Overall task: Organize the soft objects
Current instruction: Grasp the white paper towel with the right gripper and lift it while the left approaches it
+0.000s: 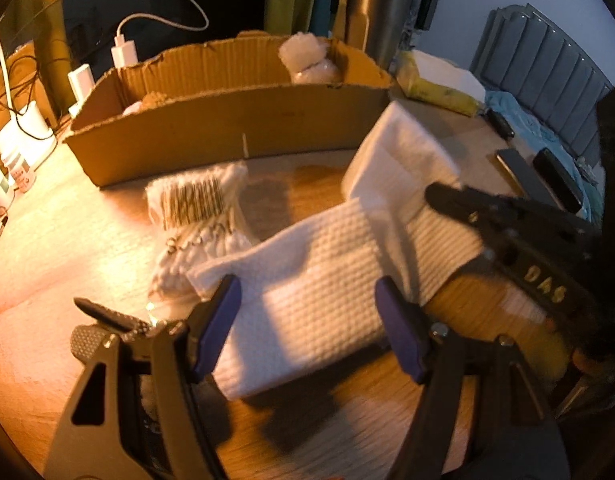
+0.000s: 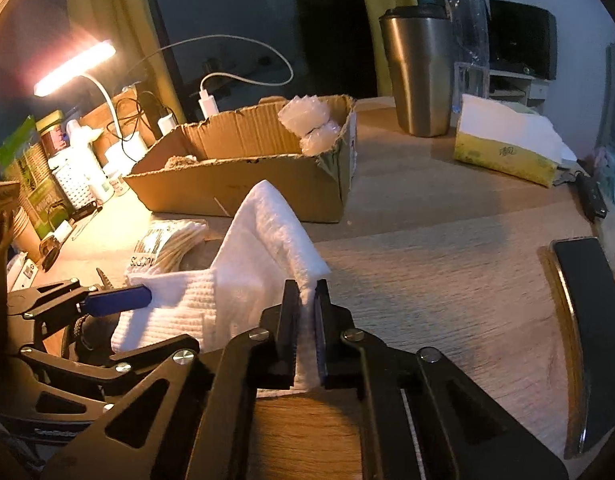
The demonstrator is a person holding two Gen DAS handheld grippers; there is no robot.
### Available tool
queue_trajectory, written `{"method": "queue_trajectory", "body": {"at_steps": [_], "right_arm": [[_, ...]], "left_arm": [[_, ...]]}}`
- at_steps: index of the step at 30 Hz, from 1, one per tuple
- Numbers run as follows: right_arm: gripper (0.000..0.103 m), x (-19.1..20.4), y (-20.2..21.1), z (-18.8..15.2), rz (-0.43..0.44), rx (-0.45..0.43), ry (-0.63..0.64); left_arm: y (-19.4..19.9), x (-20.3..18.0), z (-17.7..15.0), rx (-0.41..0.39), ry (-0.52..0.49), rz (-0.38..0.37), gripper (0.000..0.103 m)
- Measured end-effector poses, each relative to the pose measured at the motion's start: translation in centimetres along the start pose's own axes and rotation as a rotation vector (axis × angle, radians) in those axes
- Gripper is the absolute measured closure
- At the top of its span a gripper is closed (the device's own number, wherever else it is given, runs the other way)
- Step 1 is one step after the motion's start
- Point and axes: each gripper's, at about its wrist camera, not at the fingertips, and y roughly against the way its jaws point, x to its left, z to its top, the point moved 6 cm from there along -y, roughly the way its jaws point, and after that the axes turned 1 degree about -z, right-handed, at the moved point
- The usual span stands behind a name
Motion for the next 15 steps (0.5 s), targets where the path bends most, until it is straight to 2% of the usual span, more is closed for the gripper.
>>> {"method": "queue_trajectory", "body": {"at_steps": [6,11,15], "right_arm": [[0.096,-2.0,2.2,0.4,-0.047,-0.054,-0.037],[0.096,-3.9,4.4,1.1,-0.121,-0.106,-0.063],[0.096,-4.0,4.4,1.1,-0.121,-0.089,-0.051]], "left_arm": [[-0.5,-0.2,-0.4,0.017,-0.01,0.008,0.032],[-0.7,-0.4,-0.4,0.009,-0.027,0.019,0.032],[-0.8,-0.6,-0.6,-0.017,-0.054,0.029,0.032]]}}
